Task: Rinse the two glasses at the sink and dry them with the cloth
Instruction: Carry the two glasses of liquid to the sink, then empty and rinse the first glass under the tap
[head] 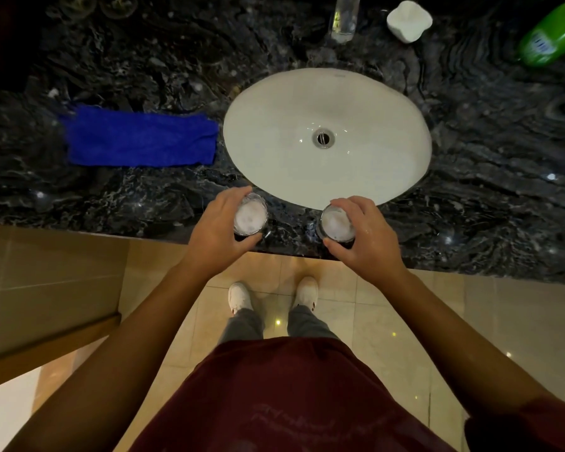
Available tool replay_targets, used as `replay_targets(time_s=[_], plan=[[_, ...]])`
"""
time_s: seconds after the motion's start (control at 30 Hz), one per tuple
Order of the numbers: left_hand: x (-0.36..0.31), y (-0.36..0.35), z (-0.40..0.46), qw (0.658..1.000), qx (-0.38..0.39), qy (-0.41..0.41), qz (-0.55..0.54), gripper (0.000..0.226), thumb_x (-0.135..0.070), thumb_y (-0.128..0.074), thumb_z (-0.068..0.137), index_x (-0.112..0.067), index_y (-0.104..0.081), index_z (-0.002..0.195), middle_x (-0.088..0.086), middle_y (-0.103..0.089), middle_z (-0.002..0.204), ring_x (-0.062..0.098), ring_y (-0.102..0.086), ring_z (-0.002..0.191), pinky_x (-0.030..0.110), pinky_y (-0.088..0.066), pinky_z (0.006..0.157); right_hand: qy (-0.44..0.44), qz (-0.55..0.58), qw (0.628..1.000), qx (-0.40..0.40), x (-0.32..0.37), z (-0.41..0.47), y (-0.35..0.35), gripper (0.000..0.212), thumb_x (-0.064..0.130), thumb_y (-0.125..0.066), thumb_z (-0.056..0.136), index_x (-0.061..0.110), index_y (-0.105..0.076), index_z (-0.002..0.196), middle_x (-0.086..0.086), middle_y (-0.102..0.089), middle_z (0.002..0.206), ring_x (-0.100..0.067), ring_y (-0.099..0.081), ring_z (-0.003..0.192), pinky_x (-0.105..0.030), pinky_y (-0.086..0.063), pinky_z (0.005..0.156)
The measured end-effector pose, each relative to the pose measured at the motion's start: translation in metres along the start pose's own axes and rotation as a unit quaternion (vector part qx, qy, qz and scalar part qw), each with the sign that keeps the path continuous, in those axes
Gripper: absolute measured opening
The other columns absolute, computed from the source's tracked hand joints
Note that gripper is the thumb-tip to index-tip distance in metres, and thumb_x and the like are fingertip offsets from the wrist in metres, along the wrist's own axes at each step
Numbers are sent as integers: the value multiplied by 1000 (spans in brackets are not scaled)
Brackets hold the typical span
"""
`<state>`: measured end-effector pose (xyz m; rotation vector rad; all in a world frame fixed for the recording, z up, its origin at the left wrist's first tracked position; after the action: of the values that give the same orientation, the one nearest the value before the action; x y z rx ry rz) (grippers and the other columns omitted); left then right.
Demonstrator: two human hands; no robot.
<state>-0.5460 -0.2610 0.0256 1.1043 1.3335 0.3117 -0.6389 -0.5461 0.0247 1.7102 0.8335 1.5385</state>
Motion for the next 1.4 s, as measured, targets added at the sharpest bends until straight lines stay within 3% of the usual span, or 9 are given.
replay_targets(time_s=[0.1, 0.23, 0.37, 0.57, 0.8, 0.9, 1.03, 1.2, 1.4], plan=[[-2, 4, 4, 999, 38, -3, -3, 98, -46, -88, 75, -18, -36, 154, 7, -43, 155, 24, -39, 144, 40, -32, 121, 5, 8, 1000, 24, 0, 2, 5, 72, 49, -79, 80, 28, -50, 143, 1, -51, 141, -18, -52, 125, -41, -58, 85], [-14, 15, 12, 998, 13, -46, 41, 99, -70, -64, 76, -16, -38, 155, 9, -37, 162, 28, -24, 155, 48, -23, 126, 6, 60, 995, 75, -6, 4, 17, 74, 59, -72, 85, 32, -44, 148, 7, -50, 148, -15, -49, 134, -46, -52, 102], [-55, 11, 17, 995, -2, -98, -9, 89, -62, -66, 84, -16, -38, 155, 6, -37, 163, 24, -23, 157, 42, -20, 126, -40, 133, 990, 23, -15, 2, 30, 58, 47, -61, 99, 27, -45, 151, 6, -52, 149, -10, -52, 132, -39, -49, 105], [-103, -44, 19, 985, 56, -95, -130, 92, -45, -82, 83, -20, -33, 156, 4, -38, 160, 18, -34, 150, 41, -34, 122, -122, -69, 988, -71, -94, -19, 26, 56, 47, -43, 103, 20, -47, 152, -9, -38, 164, -30, -27, 155, -56, -27, 123], [-106, -92, 18, 970, 100, 26, -219, 115, -46, -91, 74, -32, -19, 163, -15, -29, 164, -8, -27, 144, 5, -21, 111, -135, -165, 977, -21, -131, -30, 9, 62, 55, -29, 105, 27, -36, 160, -9, -23, 171, -33, -14, 160, -57, -11, 127], [-102, -102, 17, 968, 81, 52, -231, 114, -43, -92, 74, -32, -20, 162, -28, -32, 157, -17, -29, 141, 2, -23, 111, -124, -177, 976, -20, -135, -33, 6, 61, 55, -29, 107, 27, -33, 161, -9, -21, 172, -33, -13, 160, -58, -11, 127], [-101, -107, 25, 978, 41, 64, -195, 85, -38, -91, 76, -28, -45, 146, -12, -56, 141, 10, -54, 129, 33, -48, 107, -118, -184, 975, -33, -136, -32, 4, 60, 52, -35, 106, 26, -35, 160, -10, -25, 171, -33, -16, 159, -57, -12, 127], [-107, -91, 49, 965, 29, 119, -233, 65, -35, -91, 75, -25, -55, 128, -8, -66, 123, 6, -63, 112, 6, -45, 85, -114, -167, 977, -66, -134, -31, 4, 58, 47, -43, 105, 25, -40, 158, -9, -28, 170, -32, -18, 159, -56, -11, 128], [-95, -34, 124, 968, 14, 84, -238, 67, -31, -92, 73, -28, -53, 127, -8, -68, 121, 12, -63, 112, 27, -50, 97, -169, -143, 974, -43, -123, -19, 10, 56, 42, -48, 98, 24, -51, 151, -11, -38, 164, -33, -24, 156, -55, -16, 126]])
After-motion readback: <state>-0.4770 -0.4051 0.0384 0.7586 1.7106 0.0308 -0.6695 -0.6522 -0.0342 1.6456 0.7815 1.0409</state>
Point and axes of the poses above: each hand's wrist, its own z-axis towards the middle knuckle, its own y-axis out of the back of the hand, x = y × z, the point moved 1 cm from there along z, towards the middle knuckle
